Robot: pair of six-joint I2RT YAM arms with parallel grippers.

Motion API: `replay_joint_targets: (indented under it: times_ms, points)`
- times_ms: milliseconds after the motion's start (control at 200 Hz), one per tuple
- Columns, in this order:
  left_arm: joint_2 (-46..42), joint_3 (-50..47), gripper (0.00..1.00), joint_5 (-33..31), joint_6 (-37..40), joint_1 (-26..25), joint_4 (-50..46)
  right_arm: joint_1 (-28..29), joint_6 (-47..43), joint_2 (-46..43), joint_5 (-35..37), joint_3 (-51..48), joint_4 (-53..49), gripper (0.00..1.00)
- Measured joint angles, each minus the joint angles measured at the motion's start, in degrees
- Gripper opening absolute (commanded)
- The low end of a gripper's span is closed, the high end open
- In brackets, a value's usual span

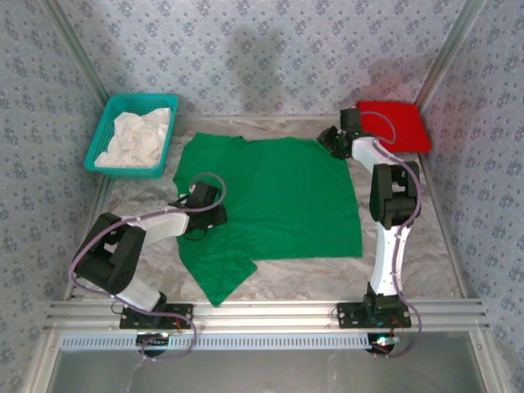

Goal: Fold and stack the t-shirts

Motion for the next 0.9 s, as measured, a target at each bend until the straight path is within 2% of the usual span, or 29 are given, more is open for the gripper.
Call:
replay_joint_targets:
  times_ms: [140, 305, 754, 904]
  points:
    - [0.33, 0.44, 0.46, -0.92, 0.85, -0.2, -0.7, 2.49, 1.97, 1.77, -0.09, -0.07, 2.67, 0.45]
    - [1.2, 1.27, 0.46, -1.84, 1.31, -0.28, -1.25, 2.36, 3.41, 9.51, 0.02, 5.29, 3.52, 0.45]
    - [0.81, -0.28, 0.46, -5.75, 0.66, -0.35, 1.14, -0.92, 3.72, 24.15, 1.09, 29.22, 5.55, 0.44]
    - [-0.22, -1.44, 0.46, -7.21, 0.63, -0.35, 1.25, -3.26, 2.89, 30.12, 0.55, 41.27, 5.25, 0.41]
